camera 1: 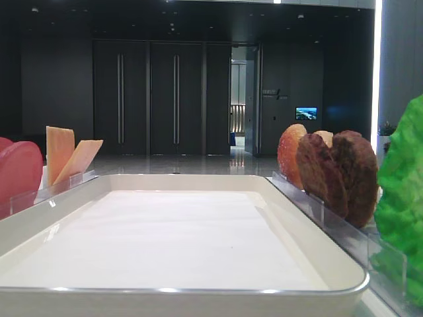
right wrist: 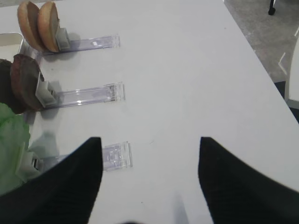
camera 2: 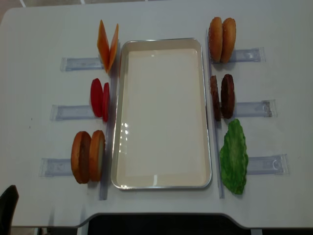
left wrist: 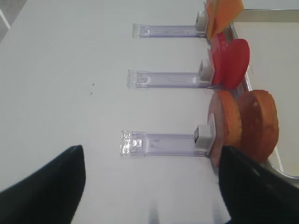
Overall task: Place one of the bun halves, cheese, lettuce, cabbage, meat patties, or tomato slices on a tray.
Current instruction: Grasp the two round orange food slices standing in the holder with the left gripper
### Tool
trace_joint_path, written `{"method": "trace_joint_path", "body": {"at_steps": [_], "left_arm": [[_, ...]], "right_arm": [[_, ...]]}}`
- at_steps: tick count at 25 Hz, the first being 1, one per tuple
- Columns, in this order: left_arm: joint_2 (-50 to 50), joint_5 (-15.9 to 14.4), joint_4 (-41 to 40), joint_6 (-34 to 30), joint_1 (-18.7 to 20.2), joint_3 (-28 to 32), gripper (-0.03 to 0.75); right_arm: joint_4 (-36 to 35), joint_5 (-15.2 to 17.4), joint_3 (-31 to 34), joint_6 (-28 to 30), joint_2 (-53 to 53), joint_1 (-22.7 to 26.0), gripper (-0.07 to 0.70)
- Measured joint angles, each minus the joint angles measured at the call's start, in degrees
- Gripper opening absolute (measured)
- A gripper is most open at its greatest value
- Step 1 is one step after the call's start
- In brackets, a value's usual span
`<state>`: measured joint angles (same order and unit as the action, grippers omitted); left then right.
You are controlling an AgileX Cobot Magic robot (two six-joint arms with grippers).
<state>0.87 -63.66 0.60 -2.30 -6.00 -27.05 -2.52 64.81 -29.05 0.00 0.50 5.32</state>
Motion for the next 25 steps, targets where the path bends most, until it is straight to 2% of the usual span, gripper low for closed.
{"method": "trace_joint_path", "body": {"at_steps": [11, 13, 17, 23, 25], "left_arm": [[0.00, -0.06, 0.00, 0.00, 0.00, 0.00, 0.692], [-1.12, -0.91, 0.00, 0.07, 0.00, -0.48, 0.692], [-8.65, -4.47, 0.00, 1.09, 0.00, -3.34, 0.671], [-19.39, -6.06, 0.00, 1.35, 0.00, -7.46, 0.642], [-23.60, -7.43, 0.00, 1.63, 0.00, -9.38, 0.641]], "right_arm": [[0.00, 0.00, 0.00, 0.00, 0.00, 0.00, 0.426], [0.00, 0.00, 0.00, 0.00, 0.00, 0.00, 0.426], [0.00, 0.00, 0.00, 0.00, 0.00, 0.00, 0.426], [0.00, 0.00, 0.00, 0.00, 0.00, 0.00, 0.426], [0.00, 0.00, 0.00, 0.00, 0.00, 0.00, 0.426]]}}
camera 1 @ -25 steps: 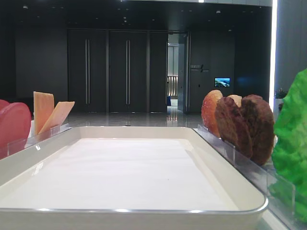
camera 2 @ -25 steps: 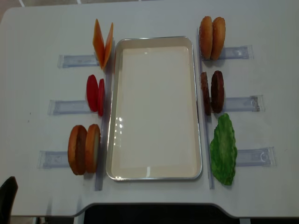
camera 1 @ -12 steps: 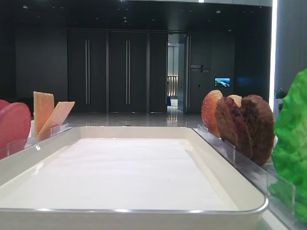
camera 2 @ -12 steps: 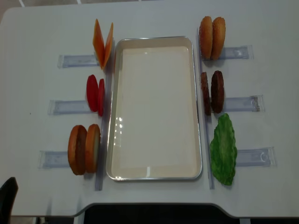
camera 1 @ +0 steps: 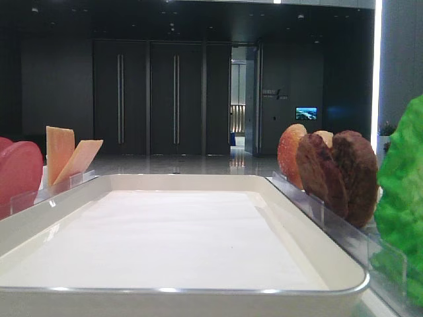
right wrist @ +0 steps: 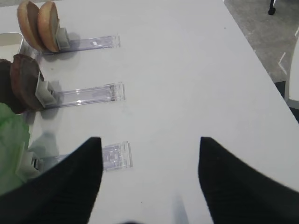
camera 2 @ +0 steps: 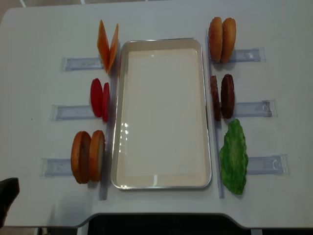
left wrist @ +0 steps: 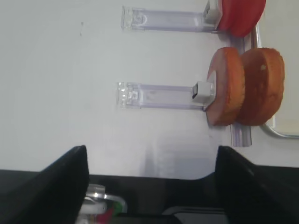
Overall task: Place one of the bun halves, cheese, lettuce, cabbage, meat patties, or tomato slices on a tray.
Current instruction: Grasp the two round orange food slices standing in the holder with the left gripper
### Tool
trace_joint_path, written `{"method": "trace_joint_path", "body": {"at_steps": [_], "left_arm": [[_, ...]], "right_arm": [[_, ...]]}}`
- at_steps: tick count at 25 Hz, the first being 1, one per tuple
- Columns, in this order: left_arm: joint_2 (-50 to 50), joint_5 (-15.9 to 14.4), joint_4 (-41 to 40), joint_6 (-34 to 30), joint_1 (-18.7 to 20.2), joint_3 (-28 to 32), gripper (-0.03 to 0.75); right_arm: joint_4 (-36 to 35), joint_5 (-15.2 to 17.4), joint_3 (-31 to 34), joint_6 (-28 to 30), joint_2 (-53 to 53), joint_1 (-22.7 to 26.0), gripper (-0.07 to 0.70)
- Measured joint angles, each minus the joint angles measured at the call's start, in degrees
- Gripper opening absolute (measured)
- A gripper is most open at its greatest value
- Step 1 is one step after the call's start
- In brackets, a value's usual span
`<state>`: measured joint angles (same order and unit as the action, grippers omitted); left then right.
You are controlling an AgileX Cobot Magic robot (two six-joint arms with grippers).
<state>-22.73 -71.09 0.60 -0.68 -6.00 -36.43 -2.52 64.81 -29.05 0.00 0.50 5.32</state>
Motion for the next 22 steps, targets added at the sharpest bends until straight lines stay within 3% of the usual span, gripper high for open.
{"method": "trace_joint_path", "body": {"at_steps": [11, 22], "left_arm": [[-21.28, -0.35, 3.85, 1.04, 0.00, -9.96, 0.629], [-38.97, 0.11, 3.48, 0.68, 0.00, -12.59, 0.617]], "right_arm": [[0.00, 0.00, 0.00, 0.00, 0.00, 0.00, 0.426], [0.00, 0.00, 0.00, 0.00, 0.00, 0.00, 0.426]]}}
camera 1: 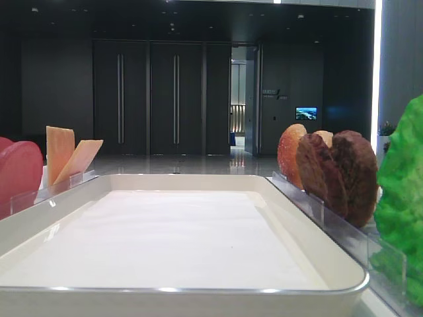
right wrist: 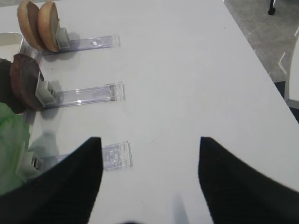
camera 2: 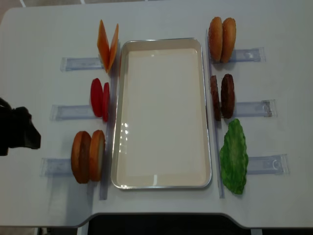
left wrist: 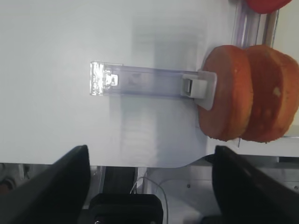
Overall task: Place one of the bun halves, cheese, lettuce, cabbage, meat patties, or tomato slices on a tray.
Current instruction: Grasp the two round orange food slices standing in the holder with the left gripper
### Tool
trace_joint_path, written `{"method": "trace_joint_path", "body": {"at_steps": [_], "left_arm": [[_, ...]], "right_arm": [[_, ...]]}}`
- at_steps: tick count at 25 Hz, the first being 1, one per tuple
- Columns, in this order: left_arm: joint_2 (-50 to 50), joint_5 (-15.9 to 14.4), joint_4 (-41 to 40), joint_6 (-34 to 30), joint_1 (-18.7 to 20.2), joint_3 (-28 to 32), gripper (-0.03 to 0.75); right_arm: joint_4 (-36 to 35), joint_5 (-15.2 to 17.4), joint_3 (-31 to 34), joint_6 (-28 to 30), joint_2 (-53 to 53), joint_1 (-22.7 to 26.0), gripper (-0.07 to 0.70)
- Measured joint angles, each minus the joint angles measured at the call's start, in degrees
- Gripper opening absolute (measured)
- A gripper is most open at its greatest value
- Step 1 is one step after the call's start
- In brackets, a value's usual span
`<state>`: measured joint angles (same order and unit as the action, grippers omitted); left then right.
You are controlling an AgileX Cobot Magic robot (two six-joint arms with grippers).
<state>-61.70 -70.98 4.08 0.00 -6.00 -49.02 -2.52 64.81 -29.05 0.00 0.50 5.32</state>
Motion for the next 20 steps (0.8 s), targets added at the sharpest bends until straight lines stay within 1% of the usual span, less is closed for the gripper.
{"method": "trace_joint_path", "body": {"at_steps": [5, 16, 18, 20], "left_arm": [[-2.93, 0.12, -0.05, -0.35, 0.00, -0.11, 0.612], [-2.93, 0.29, 1.00, -0.35, 0.00, -0.11, 0.607], [-2.93, 0.29, 2.33, -0.54, 0.00, -0.11, 0.589], [-2.93, 0.95, 2.71, -0.54, 0.00, -0.11, 0.572]], "right_arm": [[0.00, 0.00, 0.00, 0.00, 0.00, 0.00, 0.426], [0.00, 0.00, 0.00, 0.00, 0.00, 0.00, 0.426], [0.00, 0.00, 0.00, 0.00, 0.00, 0.00, 0.426], [0.00, 0.00, 0.00, 0.00, 0.00, 0.00, 0.426]]}}
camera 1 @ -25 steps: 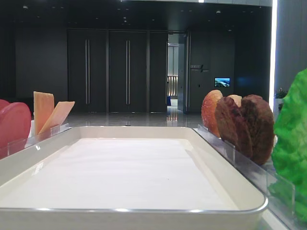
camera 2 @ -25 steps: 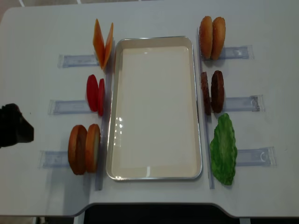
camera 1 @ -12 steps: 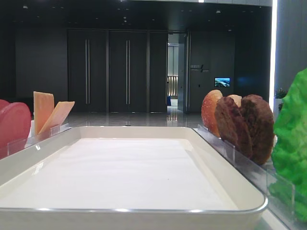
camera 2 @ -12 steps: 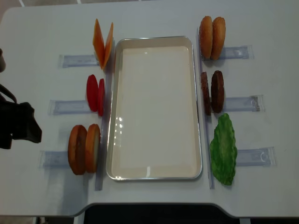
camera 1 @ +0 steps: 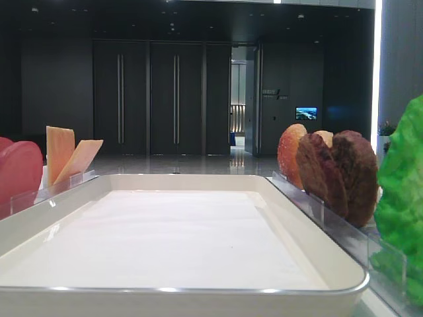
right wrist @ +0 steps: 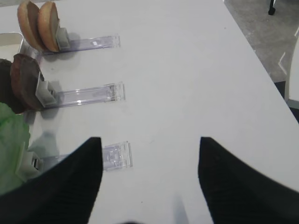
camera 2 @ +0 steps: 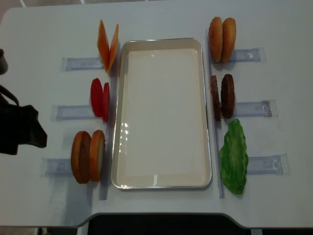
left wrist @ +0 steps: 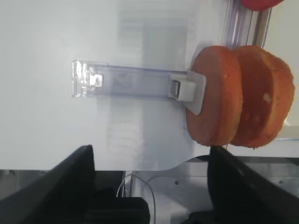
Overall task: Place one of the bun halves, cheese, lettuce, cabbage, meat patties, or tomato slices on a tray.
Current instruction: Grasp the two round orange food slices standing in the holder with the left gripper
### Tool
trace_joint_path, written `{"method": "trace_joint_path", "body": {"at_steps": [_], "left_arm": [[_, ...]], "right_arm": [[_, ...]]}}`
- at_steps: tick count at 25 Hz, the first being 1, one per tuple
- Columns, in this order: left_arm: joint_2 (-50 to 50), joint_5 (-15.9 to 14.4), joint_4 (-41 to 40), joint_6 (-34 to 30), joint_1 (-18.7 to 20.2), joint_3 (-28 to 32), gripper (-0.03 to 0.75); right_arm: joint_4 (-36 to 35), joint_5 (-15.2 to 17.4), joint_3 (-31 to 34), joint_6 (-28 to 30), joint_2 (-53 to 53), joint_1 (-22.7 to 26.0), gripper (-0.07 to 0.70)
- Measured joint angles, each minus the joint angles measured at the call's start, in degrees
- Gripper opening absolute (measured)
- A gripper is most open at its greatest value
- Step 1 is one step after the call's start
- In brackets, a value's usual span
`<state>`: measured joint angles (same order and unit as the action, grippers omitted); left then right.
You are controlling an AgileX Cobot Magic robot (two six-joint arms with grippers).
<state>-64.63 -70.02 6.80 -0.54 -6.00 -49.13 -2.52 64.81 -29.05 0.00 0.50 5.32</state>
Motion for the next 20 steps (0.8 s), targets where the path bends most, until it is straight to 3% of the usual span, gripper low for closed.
{"method": "trace_joint_path", "body": {"at_steps": [4, 13, 20], "left_arm": [[0.00, 1.30, 0.91, 0.00, 0.00, 0.00, 0.548], [0.00, 0.29, -0.46, 6.31, 0.47, -0.12, 0.544], [0.00, 0.25, -1.92, 10.36, 8.64, -2.22, 0.544]], "right_arm": [[0.00, 0.00, 0.00, 0.00, 0.00, 0.00, 0.426], [0.00, 0.00, 0.00, 0.00, 0.00, 0.00, 0.426], [0.00, 0.00, 0.00, 0.00, 0.00, 0.00, 0.426]]}}
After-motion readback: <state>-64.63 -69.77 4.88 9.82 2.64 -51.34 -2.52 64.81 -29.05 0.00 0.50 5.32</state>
